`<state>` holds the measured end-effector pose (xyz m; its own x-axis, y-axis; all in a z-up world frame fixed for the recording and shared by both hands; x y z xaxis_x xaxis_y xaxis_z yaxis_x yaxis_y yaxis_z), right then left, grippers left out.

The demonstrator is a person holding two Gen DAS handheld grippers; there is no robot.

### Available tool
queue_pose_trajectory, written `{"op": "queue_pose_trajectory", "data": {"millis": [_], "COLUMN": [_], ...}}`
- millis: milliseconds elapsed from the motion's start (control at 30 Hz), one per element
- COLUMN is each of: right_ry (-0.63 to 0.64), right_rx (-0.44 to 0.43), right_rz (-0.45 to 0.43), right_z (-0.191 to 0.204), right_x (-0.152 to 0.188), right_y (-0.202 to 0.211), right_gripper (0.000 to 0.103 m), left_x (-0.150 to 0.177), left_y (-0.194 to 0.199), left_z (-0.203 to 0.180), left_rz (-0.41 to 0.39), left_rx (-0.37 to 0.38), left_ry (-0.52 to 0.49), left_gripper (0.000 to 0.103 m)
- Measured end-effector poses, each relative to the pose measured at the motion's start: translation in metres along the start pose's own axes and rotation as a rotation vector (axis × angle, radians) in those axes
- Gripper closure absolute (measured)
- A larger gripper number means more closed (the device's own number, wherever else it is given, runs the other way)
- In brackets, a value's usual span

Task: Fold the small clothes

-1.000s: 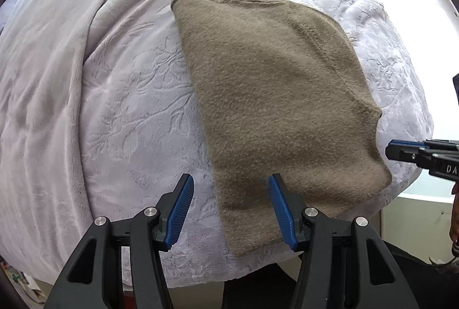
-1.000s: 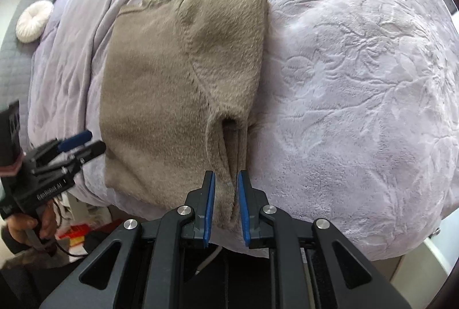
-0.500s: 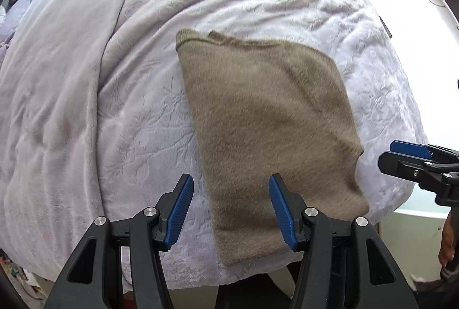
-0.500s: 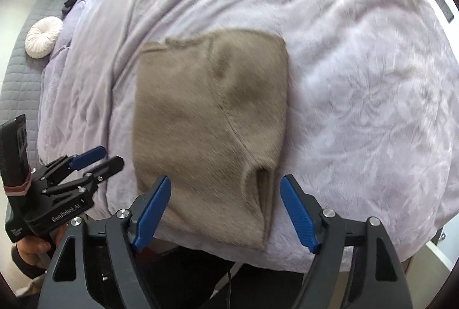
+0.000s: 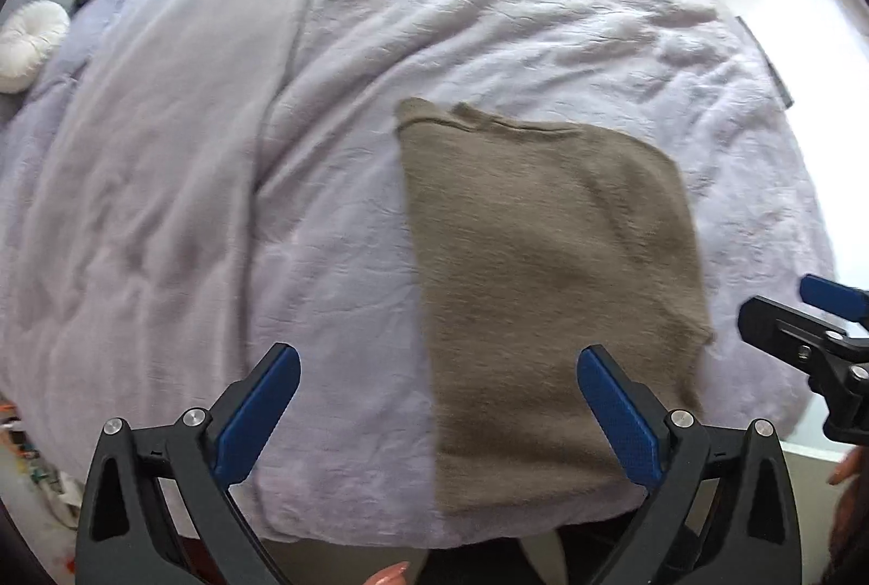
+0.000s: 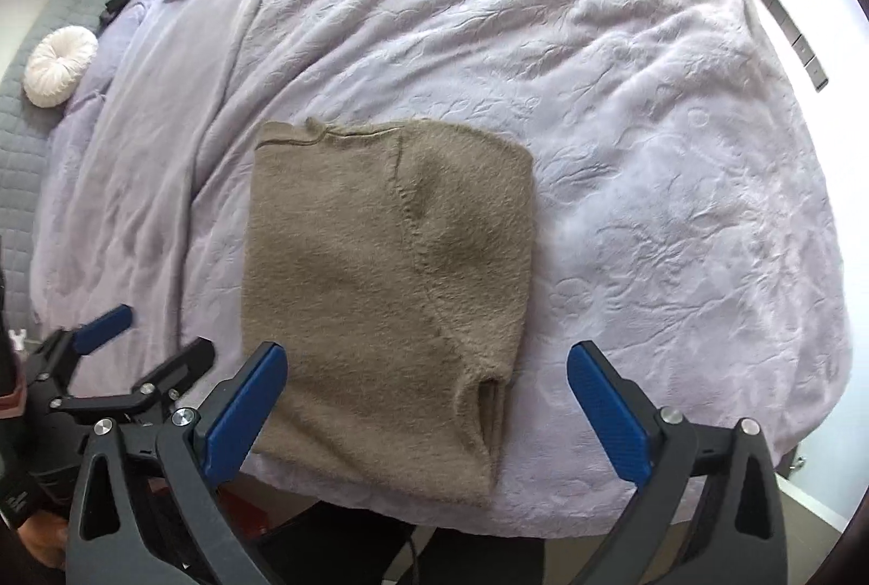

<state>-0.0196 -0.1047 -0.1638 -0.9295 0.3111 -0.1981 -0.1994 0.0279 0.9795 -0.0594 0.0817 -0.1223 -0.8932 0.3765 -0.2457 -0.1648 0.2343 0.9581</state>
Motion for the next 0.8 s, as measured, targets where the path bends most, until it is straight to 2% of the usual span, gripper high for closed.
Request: {"op": "queue_pose_trajectory", "data": {"millis": [200, 300, 400, 800], "right_ry": [-0.009, -0.009, -0.011, 0.005], "right_rx": [0.043, 0.07, 0.091, 0.122], "right_rz": [0.005, 0.003, -0.001, -0.007], "right_z": [-0.001, -0.001, 0.0, 0.009], "right_x": [-0.003, -0.003, -0.003, -0.002], "right_y": [0.0, 0.0, 0.002, 0.004], "right_gripper": [0.0, 0.0, 0.0, 0.0], "left_x": [-0.003, -0.003, -0.003, -0.002], "left_y": [0.005, 0.003, 0.002, 0.001], "left_z": [0.009, 0.011, 0.01, 0.005], "left_rz": [-0.012, 0.007, 0.011, 0.038], "left_rx": [0.016, -0.006, -0.029, -0.026], "left_ry": [0.044, 0.06, 0.057, 0.05], "left_gripper": [0.001, 0.001, 0.001, 0.001]}}
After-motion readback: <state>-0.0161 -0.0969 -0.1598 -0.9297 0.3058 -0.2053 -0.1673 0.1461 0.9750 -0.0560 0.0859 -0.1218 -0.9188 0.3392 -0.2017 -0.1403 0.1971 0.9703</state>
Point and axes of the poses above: each gripper's, at about its wrist camera, not at the fingertips, and y roughly against the way its jaws point, z to its left, x to its underside, the point moved 3 cm from there along -y, roughly the way its jaws point, and after that the axes turned 7 degrees about x, right-handed, at the moved point
